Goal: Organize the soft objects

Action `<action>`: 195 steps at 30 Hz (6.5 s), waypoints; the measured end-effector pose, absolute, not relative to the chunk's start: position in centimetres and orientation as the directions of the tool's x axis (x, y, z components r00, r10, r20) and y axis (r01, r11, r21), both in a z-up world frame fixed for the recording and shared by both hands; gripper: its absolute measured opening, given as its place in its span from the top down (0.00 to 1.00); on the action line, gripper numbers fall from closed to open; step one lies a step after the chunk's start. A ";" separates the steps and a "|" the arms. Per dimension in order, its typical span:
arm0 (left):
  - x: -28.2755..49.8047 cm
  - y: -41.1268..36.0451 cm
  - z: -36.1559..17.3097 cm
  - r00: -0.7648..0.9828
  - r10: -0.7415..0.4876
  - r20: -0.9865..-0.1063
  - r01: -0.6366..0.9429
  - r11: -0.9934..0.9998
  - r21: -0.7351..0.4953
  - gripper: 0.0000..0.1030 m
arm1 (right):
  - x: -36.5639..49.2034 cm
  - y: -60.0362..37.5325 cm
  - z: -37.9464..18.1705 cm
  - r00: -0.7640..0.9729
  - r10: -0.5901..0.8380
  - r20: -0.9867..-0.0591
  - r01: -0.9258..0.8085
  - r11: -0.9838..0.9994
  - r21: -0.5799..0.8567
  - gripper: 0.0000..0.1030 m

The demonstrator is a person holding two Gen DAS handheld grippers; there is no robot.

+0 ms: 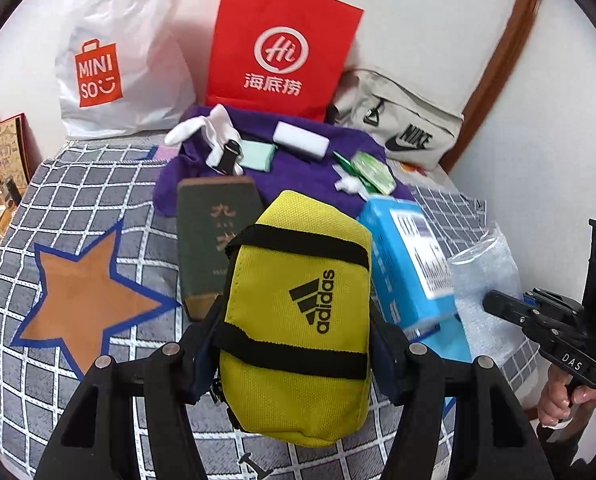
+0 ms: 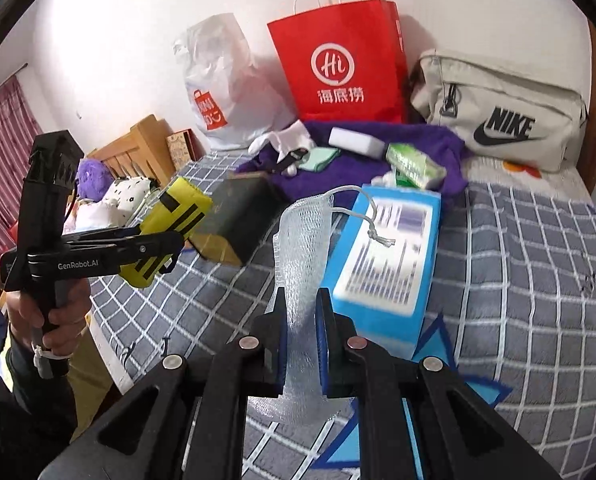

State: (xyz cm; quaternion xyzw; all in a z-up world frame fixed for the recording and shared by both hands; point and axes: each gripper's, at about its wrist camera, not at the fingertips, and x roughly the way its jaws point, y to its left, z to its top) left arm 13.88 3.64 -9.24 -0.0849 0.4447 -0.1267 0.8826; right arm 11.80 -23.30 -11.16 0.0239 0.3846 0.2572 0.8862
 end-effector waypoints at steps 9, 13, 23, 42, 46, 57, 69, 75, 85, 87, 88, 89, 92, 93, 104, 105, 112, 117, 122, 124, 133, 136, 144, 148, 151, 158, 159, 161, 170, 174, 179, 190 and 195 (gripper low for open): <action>15.9 4.6 -8.3 0.582 -0.281 -0.764 0.114 0.957 -0.265 0.41 | 15.2 -23.4 -9.0 0.611 0.455 -0.648 -0.420 0.880 0.221 0.88; 16.8 4.5 -7.8 0.588 -0.271 -0.762 0.113 0.961 -0.254 0.41 | 16.6 -23.2 -8.3 0.631 0.439 -0.639 -0.414 0.888 0.201 0.88; 19.8 4.2 -6.8 0.599 -0.253 -0.760 0.106 0.965 -0.238 0.41 | 20.4 -22.7 -6.8 0.642 0.449 -0.622 -0.430 0.882 0.194 0.88; 27.0 5.5 -7.6 0.575 -0.262 -0.775 0.049 0.957 -0.287 0.41 | 28.6 -22.1 -7.0 0.654 0.423 -0.628 -0.378 0.901 0.213 0.88; 28.3 5.9 -8.2 0.564 -0.266 -0.782 0.030 0.953 -0.303 0.41 | 30.3 -22.1 -7.5 0.652 0.410 -0.638 -0.358 0.908 0.218 0.88; 32.0 6.1 -9.9 0.530 -0.282 -0.799 -0.006 0.942 -0.337 0.40 | 34.6 -22.0 -10.0 0.619 0.410 -0.670 -0.325 0.910 0.257 0.88; 36.8 5.2 -12.7 0.480 -0.287 -0.829 -0.040 0.937 -0.348 0.40 | 37.3 -21.6 -13.7 0.557 0.411 -0.722 -0.310 0.909 0.278 0.87; 38.4 4.6 -14.0 0.440 -0.282 -0.852 -0.043 0.942 -0.334 0.40 | 38.2 -21.4 -15.1 0.526 0.412 -0.744 -0.310 0.907 0.284 0.87; 39.5 3.8 -15.6 0.402 -0.292 -0.868 -0.041 0.941 -0.336 0.39 | 38.7 -21.4 -16.4 0.509 0.410 -0.757 -0.303 0.908 0.288 0.87; 39.6 3.6 -15.7 0.398 -0.292 -0.870 -0.035 0.942 -0.332 0.39 | 38.7 -21.4 -16.5 0.509 0.409 -0.757 -0.303 0.909 0.287 0.87; 39.7 3.4 -15.7 0.396 -0.290 -0.871 -0.032 0.944 -0.328 0.39 | 38.8 -21.5 -16.5 0.511 0.408 -0.756 -0.301 0.909 0.288 0.87; 39.9 3.3 -15.8 0.394 -0.289 -0.873 -0.031 0.945 -0.327 0.38 | 38.8 -21.5 -16.5 0.510 0.410 -0.756 -0.300 0.909 0.290 0.87; 40.2 2.9 -15.9 0.391 -0.295 -0.872 -0.023 0.944 -0.330 0.37 | 38.8 -21.7 -16.5 0.512 0.412 -0.754 -0.295 0.908 0.296 0.87; 40.2 2.9 -15.9 0.392 -0.294 -0.872 -0.022 0.944 -0.329 0.36 | 38.8 -21.7 -16.5 0.511 0.414 -0.753 -0.295 0.907 0.299 0.86; 39.7 2.4 -14.8 0.422 -0.264 -0.868 -0.032 0.952 -0.305 0.20 | 37.7 -21.8 -14.7 0.564 0.411 -0.716 -0.309 0.909 0.279 0.40; 39.6 2.4 -14.5 0.425 -0.260 -0.867 -0.030 0.953 -0.301 0.20 | 37.6 -21.8 -14.5 0.567 0.409 -0.715 -0.305 0.910 0.279 0.40; 37.3 2.9 -11.9 0.463 -0.243 -0.853 -0.015 0.959 -0.282 0.20 | 36.5 -21.9 -12.6 0.586 0.361 -0.725 -0.280 0.930 0.237 0.39; 34.7 3.4 -10.3 0.472 -0.220 -0.853 -0.013 0.966 -0.257 0.20 | 33.6 -21.8 -10.4 0.651 0.265 -0.712 -0.247 0.960 0.132 0.35; 31.0 3.2 -8.4 0.504 -0.199 -0.840 -0.002 0.973 -0.232 0.20 | 30.2 -22.5 -8.4 0.683 0.244 -0.689 -0.211 0.968 0.134 0.26; 29.5 3.2 -7.7 0.514 -0.203 -0.834 0.006 0.973 -0.233 0.20 | 28.6 -22.6 -7.8 0.674 0.259 -0.692 -0.224 0.964 0.143 0.26; 21.2 2.5 -4.2 0.587 -0.149 -0.796 0.014 0.985 -0.175 0.11 | 19.4 -23.0 -5.1 0.735 0.206 -0.646 -0.180 0.978 0.106 0.04; 18.2 1.9 -3.2 0.622 -0.128 -0.772 0.017 0.988 -0.151 0.03 | 16.3 -23.3 -4.3 0.750 0.210 -0.627 -0.175 0.978 0.118 0.02; 10.3 0.2 -1.9 0.670 -0.060 -0.740 0.014 0.998 -0.069 0.01 | 9.2 -23.5 -3.4 0.783 0.157 -0.601 -0.139 0.987 0.076 0.00; 6.8 0.0 -0.9 0.713 -0.030 -0.700 -0.002 0.999 -0.045 0.01 | 6.2 -23.6 -3.1 0.797 0.143 -0.586 -0.134 0.989 0.060 0.00; 4.6 -0.2 -0.3 0.739 -0.013 -0.673 -0.009 1.000 -0.030 0.01 | 4.0 -23.9 -2.8 0.805 0.159 -0.572 -0.143 0.987 0.074 0.00; 1.2 -1.4 0.6 0.774 -0.002 -0.633 -0.007 1.000 -0.012 0.01 | 0.5 -24.8 -2.3 0.822 0.191 -0.536 -0.150 0.981 0.120 0.00; 0.7 -1.6 0.7 0.779 0.000 -0.626 -0.005 1.000 -0.007 0.01 | 0.0 -24.7 -2.3 0.825 0.190 -0.532 -0.152 0.982 0.115 0.00; 0.1 -1.8 1.0 0.785 -0.003 -0.620 0.000 1.000 -0.004 0.01 | -0.9 -24.6 -2.1 0.828 0.191 -0.527 -0.154 0.981 0.114 0.00; -1.4 -2.5 1.4 0.785 -0.048 -0.618 0.027 0.999 -0.044 0.01 | -2.4 -24.7 -1.2 0.841 0.186 -0.508 -0.153 0.982 0.107 0.00; -1.8 -2.9 1.5 0.787 -0.045 -0.616 0.031 0.999 -0.035 0.01 | -2.6 -24.7 -1.2 0.840 0.185 -0.510 -0.152 0.983 0.106 0.00; -1.8 -2.8 1.6 0.787 -0.046 -0.615 0.027 0.999 -0.040 0.01 | -2.7 -24.8 -1.1 0.843 0.170 -0.510 -0.138 0.985 0.101 0.00; -1.9 -2.7 1.5 0.782 -0.035 -0.623 0.015 0.999 -0.038 0.01 | -2.8 -24.4 -1.1 0.840 0.183 -0.510 -0.152 0.983 0.102 0.00; -1.9 -2.7 1.4 0.781 -0.034 -0.624 0.013 0.999 -0.038 0.01 | -2.9 -24.5 -1.1 0.841 0.184 -0.509 -0.151 0.983 0.105 0.00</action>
